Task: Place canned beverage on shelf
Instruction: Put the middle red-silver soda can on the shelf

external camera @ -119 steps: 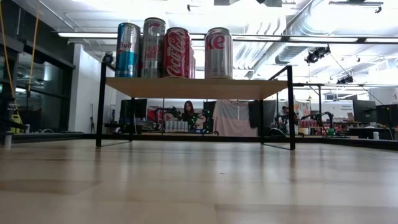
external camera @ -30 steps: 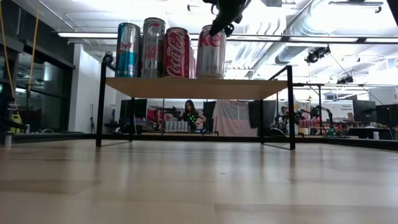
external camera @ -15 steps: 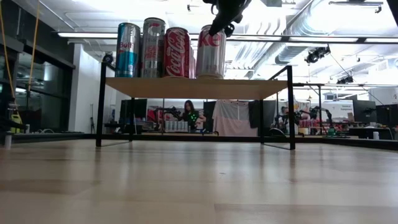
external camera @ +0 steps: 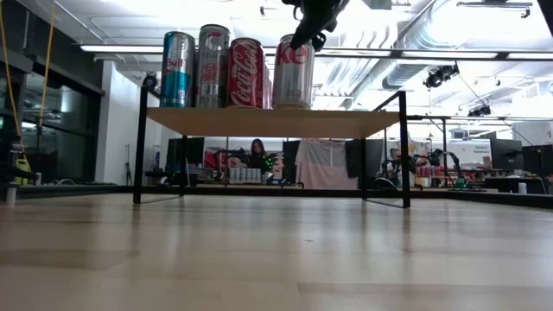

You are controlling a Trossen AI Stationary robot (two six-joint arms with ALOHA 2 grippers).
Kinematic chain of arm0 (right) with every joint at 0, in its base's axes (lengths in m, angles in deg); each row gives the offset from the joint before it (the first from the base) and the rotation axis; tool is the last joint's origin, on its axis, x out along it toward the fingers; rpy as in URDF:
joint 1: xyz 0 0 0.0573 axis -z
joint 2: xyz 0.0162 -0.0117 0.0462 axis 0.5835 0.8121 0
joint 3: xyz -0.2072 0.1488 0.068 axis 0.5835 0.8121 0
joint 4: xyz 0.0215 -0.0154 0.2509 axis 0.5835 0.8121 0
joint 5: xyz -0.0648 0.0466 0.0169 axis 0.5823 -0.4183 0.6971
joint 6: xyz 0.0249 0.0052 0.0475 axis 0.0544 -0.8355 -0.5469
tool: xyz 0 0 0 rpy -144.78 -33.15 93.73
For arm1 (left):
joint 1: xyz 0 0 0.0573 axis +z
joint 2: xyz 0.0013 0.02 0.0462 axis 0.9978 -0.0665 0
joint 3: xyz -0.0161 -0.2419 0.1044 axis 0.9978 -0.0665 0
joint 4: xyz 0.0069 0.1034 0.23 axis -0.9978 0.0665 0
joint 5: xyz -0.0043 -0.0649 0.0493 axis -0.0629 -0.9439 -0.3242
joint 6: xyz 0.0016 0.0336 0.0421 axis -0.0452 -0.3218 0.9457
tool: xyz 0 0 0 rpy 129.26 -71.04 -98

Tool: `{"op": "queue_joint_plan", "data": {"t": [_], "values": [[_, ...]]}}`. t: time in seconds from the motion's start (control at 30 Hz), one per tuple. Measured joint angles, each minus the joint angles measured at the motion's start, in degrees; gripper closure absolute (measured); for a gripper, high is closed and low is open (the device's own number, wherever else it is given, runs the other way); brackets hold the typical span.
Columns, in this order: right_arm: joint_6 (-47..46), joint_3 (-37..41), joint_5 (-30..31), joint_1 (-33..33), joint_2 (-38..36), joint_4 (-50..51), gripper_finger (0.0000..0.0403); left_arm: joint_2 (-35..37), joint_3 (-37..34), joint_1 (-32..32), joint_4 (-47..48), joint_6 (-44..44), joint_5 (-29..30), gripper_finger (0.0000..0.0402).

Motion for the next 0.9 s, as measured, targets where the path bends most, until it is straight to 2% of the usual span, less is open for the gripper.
{"op": "queue_joint_plan", "data": {"t": [0.27,0.6,0.9], "values": [[0.13,0.00,-0.07,0.00,-0.02,0.02,0.0093,0.00,0.00,0.00,-0.01,0.00,0.00,0.0161],[0.84,-0.25,-0.20,0.00,-0.22,-0.32,0.0015,0.00,0.00,0.02,-0.01,0.00,0.00,0.0161],[-2.89,-6.44,-0.19,0.68,-0.20,3.08,0.0011,0.00,0.00,0.00,-0.01,0.02,0.00,0.0161]]}}
